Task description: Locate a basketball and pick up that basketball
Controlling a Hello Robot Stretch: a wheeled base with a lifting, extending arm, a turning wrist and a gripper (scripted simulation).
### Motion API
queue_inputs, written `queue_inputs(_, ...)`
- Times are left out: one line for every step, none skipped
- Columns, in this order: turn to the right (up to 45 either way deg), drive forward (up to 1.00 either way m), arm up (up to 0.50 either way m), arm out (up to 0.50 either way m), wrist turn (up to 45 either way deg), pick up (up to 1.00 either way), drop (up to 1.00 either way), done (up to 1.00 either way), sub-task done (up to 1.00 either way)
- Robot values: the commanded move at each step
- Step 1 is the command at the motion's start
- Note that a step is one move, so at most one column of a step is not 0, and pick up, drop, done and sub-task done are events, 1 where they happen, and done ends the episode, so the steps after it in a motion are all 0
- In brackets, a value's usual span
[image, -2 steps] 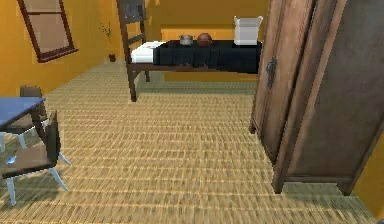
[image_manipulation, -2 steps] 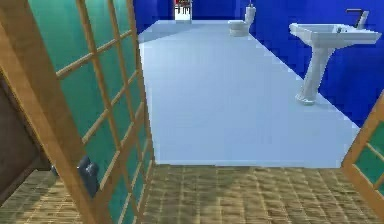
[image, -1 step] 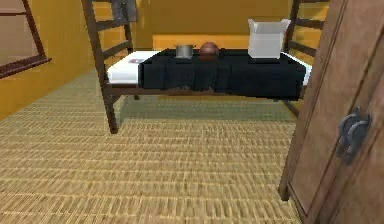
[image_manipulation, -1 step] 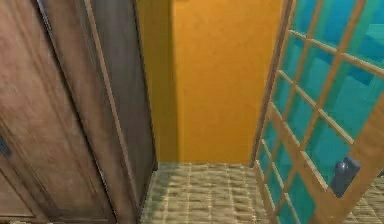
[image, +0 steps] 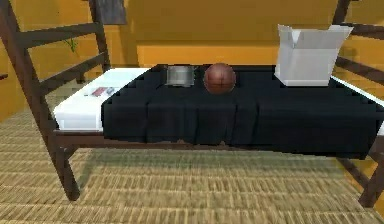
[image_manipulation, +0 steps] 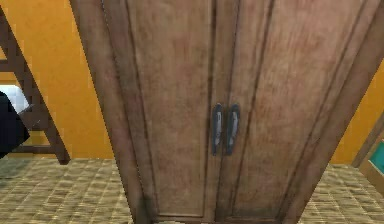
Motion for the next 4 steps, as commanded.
queue_inputs(6.0, 0.00, 0.00, 0.00, 0.0, 0.00, 0.00, 0.00, 0.00)
queue_inputs(0.0, 0.50, 0.00, 0.00, 0.0, 0.00, 0.00, 0.00, 0.00)
queue_inputs(-45.0, 0.00, 0.00, 0.00, 0.0, 0.00, 0.00, 0.00, 0.00)
queue_inputs(-39.0, 0.00, 0.00, 0.00, 0.0, 0.00, 0.00, 0.00, 0.00)
